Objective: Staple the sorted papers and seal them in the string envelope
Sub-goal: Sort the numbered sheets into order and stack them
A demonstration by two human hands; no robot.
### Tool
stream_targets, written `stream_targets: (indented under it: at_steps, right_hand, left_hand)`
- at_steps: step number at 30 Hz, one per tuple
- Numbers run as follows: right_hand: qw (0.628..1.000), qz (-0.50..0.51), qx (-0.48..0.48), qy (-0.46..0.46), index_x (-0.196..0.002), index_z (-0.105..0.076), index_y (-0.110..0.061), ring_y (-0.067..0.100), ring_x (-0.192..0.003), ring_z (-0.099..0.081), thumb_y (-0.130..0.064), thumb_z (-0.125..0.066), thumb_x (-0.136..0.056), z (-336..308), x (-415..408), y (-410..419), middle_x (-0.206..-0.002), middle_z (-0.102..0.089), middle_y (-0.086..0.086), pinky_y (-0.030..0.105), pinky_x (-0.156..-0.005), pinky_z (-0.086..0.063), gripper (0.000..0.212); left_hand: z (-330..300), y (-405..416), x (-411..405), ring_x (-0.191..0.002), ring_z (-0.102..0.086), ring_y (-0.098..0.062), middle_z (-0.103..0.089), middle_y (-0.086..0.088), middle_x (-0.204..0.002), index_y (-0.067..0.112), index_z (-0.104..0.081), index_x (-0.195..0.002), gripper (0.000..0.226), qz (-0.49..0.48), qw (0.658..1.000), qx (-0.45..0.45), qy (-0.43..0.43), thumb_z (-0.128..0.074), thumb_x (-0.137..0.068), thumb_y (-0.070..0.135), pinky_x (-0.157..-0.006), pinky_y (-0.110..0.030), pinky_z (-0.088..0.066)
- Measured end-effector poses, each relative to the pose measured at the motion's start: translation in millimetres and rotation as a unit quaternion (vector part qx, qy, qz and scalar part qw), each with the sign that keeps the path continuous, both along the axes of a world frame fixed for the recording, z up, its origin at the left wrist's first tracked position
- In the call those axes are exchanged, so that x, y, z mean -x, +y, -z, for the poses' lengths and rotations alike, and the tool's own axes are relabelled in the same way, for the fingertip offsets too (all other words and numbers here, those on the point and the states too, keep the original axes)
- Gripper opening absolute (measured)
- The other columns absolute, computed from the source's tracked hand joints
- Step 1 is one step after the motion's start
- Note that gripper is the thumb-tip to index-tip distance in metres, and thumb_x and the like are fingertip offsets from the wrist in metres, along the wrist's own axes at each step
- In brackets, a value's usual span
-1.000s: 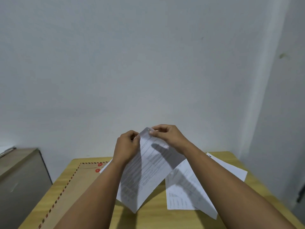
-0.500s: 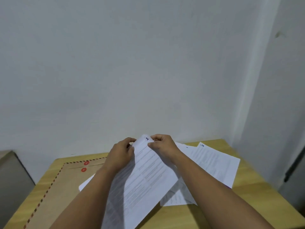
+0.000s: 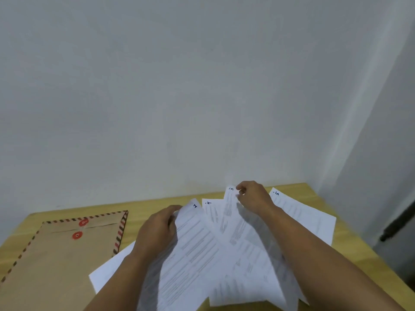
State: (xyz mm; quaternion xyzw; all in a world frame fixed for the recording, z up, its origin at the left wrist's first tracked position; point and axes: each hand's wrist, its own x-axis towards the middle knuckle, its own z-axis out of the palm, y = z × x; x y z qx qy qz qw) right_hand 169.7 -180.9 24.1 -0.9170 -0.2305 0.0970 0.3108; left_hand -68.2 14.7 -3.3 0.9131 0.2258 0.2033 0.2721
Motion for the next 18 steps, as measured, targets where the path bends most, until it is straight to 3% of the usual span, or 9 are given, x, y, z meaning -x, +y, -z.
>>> stream_targets:
  at_steps: [3,7,11,15,18]
  right_hand:
    - [0.998,-0.013,0.058,-0.036,-0.123,-0.069,-0.028,0.023,-0.117,-0.063,-0.018,-0.063,-0.094,7.9,-16.2,10.1,-0.12,-0.069,-0.007,0.042,-0.102,-0.049,0.031]
    - [0.993,-0.021,0.097,-0.07,-0.094,-0.059,-0.024,0.022,-0.091,-0.06,-0.027,-0.064,-0.084,19.9,-27.0,20.0,-0.094,-0.065,-0.01,0.038,-0.09,-0.049,0.011]
    - [0.994,-0.027,0.095,-0.05,-0.099,-0.061,-0.032,0.018,-0.103,-0.059,-0.039,-0.075,-0.081,29.6,-39.6,25.9,-0.101,-0.062,-0.014,0.042,-0.098,-0.042,0.024]
    - [0.993,-0.007,0.115,-0.016,-0.114,-0.064,-0.033,0.018,-0.119,-0.059,-0.053,-0.079,-0.078,29.1,-46.4,27.1,-0.115,-0.063,-0.014,0.045,-0.105,-0.034,0.044]
    - [0.985,0.0,0.171,-0.012,-0.113,-0.062,-0.033,0.021,-0.122,-0.056,-0.072,-0.081,-0.063,24.8,-48.7,26.2,-0.119,-0.062,-0.012,0.05,-0.107,-0.032,0.066]
  left_hand:
    - [14.3,5.8,-7.7,-0.076,-0.062,0.004,-0.066,0.033,-0.082,0.05,-0.062,-0.118,0.051,-0.007,1.0,0.011,-0.006,-0.047,-0.09,0.009,-0.059,-0.023,-0.042]
    - [27.7,14.0,-15.3,-0.084,-0.063,0.002,-0.069,0.031,-0.09,0.046,-0.062,-0.126,0.05,-0.014,1.0,0.012,-0.009,-0.047,-0.092,0.012,-0.062,-0.015,-0.041]
    - [32.7,19.7,-21.2,-0.067,-0.057,0.006,-0.06,0.038,-0.072,0.044,-0.065,-0.122,0.048,-0.001,1.0,0.023,-0.022,-0.049,-0.094,0.009,-0.057,-0.019,-0.037]
    - [35.4,21.4,-23.1,-0.065,-0.058,0.002,-0.062,0.034,-0.072,0.043,-0.065,-0.124,0.047,-0.005,0.999,0.03,-0.016,-0.049,-0.094,0.01,-0.056,-0.018,-0.036]
    - [34.9,19.4,-21.9,-0.066,-0.059,0.0,-0.065,0.033,-0.075,0.046,-0.063,-0.123,0.047,0.007,0.999,0.04,-0.018,-0.048,-0.096,0.011,-0.056,-0.022,-0.038]
